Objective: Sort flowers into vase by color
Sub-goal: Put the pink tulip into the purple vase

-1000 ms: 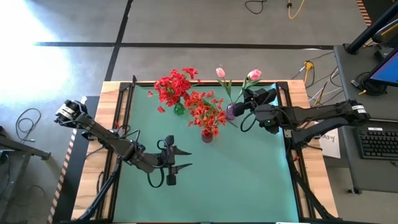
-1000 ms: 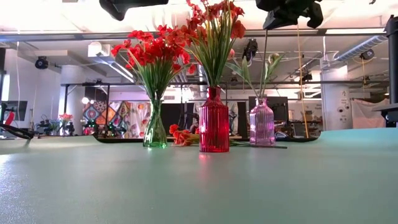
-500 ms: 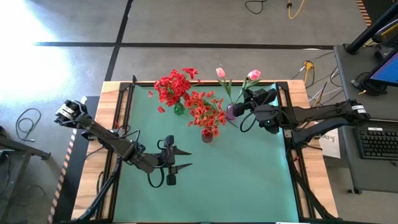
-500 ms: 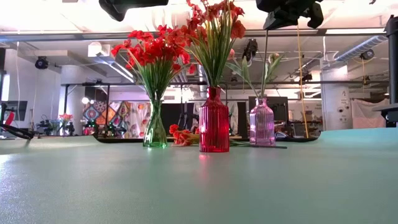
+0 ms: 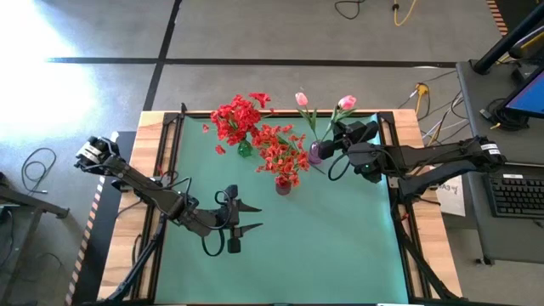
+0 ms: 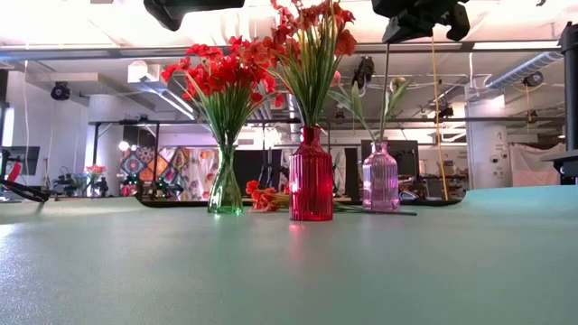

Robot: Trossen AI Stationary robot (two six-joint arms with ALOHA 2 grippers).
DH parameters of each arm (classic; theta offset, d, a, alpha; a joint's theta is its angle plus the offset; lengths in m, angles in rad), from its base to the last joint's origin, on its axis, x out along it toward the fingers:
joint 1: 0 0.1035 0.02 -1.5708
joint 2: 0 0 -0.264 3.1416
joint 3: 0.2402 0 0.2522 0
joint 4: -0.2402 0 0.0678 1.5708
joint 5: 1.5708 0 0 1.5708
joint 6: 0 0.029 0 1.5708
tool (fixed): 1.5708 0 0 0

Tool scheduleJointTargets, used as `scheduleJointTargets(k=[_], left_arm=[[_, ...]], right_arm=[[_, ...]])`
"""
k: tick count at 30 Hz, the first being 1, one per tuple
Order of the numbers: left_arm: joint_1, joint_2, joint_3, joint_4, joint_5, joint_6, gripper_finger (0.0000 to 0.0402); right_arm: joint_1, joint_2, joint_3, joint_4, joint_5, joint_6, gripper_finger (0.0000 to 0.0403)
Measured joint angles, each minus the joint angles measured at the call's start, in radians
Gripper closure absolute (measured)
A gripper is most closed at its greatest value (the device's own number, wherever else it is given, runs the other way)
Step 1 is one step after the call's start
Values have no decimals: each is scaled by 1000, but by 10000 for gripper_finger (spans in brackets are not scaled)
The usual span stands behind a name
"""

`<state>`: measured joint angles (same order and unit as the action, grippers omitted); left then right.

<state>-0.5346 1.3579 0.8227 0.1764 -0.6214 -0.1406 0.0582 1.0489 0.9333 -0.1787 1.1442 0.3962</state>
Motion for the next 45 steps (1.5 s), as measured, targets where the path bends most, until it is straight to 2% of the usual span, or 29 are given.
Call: scheduleJointTargets(k=[15,22,30,33,36,45], left_arm=[[0,0,0,0,0,0,237],[0,0,0,-5,0,0,237],[0,0,0,-9,0,0,237],[0,0,0,-9,0,0,237],[0,0,0,-10,0,0,237],[0,0,0,-15,0,-4,237]], right_arm=[[0,0,0,0,-17,-23,323],[0,0,0,0,-19,-71,384],[0,-4,6,-3,-20,-75,391],[0,-13,44,5,-74,-94,392],[-11,-17,59,5,-68,-130,392],[-13,-11,20,-4,-80,-56,391]])
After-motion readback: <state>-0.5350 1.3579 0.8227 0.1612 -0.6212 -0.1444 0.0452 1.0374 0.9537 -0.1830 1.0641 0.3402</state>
